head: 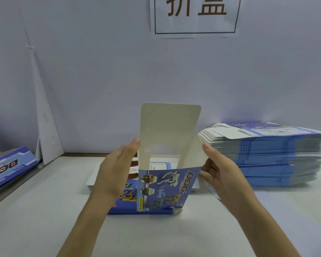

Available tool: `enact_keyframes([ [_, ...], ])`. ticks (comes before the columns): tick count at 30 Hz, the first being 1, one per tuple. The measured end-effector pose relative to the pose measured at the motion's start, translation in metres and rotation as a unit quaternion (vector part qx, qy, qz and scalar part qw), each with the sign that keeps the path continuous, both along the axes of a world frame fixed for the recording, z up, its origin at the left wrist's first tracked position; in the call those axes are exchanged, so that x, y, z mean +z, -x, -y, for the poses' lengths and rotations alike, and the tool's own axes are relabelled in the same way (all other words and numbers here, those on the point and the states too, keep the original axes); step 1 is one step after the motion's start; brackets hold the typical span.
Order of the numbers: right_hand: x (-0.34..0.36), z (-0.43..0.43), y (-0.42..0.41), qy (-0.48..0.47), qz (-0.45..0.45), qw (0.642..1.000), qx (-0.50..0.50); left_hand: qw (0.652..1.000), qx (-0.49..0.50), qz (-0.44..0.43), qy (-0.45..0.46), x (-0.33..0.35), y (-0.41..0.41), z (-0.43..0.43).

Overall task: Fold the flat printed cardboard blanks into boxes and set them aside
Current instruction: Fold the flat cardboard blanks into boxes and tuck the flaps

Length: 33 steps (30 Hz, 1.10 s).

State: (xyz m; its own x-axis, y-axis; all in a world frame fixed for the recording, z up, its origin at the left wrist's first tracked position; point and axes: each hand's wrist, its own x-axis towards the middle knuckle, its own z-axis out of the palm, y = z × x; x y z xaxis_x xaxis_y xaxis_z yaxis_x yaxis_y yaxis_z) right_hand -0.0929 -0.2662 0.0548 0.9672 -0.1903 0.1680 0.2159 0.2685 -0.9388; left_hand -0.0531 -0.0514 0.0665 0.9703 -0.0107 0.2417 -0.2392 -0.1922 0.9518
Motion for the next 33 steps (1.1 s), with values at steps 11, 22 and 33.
enact_keyframes([
  [11, -0.015, 0.002, -0.012, -0.165, -0.053, 0.985, 0.003, 1.000, 0.015, -0.011, 0.008, 0.002, 0.003, 0.004],
  [22, -0.014, -0.028, -0.002, 0.216, 0.015, 0.974, -0.067, 0.998, 0.051, -0.017, 0.041, -0.004, -0.004, 0.002],
  [33, -0.016, -0.019, -0.003, 0.256, 0.021, 0.961, -0.101, 0.995, 0.027, -0.009, 0.096, 0.003, -0.011, -0.011],
])
